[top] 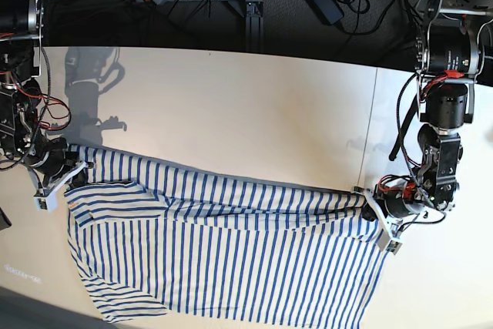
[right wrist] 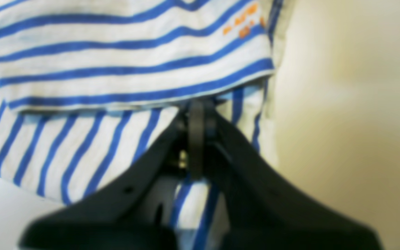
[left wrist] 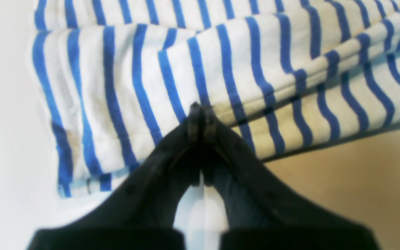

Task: Fold the T-shirt properly
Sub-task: 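Lay the folded edge down with both grippers and release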

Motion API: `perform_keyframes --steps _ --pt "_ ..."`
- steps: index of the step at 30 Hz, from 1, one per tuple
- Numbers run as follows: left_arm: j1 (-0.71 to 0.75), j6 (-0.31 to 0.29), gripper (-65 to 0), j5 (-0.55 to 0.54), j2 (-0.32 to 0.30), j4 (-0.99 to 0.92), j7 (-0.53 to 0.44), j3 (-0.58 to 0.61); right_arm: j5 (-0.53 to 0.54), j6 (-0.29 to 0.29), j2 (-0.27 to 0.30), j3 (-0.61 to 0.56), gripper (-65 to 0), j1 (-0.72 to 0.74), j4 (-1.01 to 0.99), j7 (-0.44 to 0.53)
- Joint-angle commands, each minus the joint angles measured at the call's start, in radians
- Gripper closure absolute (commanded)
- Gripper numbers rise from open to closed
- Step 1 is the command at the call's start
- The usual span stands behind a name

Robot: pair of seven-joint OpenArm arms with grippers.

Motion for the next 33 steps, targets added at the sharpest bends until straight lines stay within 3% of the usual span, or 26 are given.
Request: perform_keyframes --steps 1,15,22,33 --pt "0.003 -0.005 0.0 -0.008 -0.022 0.034 0.033 -0.002 -0.014 0.025 0.025 0.012 0.0 -0.016 0.029 -0.035" --pt "0.391 -0.013 0.0 -0.164 -0.162 0.472 0.084 -0.009 -0.014 0.027 0.050 0.206 0.0 -0.416 0.424 -0.074" --pt "0.597 -0.012 0.0 -0.164 -0.168 0.651 0.091 -0.043 -0.002 0.027 0.056 0.282 0.0 -0.562 0.522 -0.092" --pt "0.830 -0.012 0.0 -0.160 -0.163 0.868 0.090 -0.117 0.009 0.030 0.156 0.283 0.0 -0.653 0.557 -0.092"
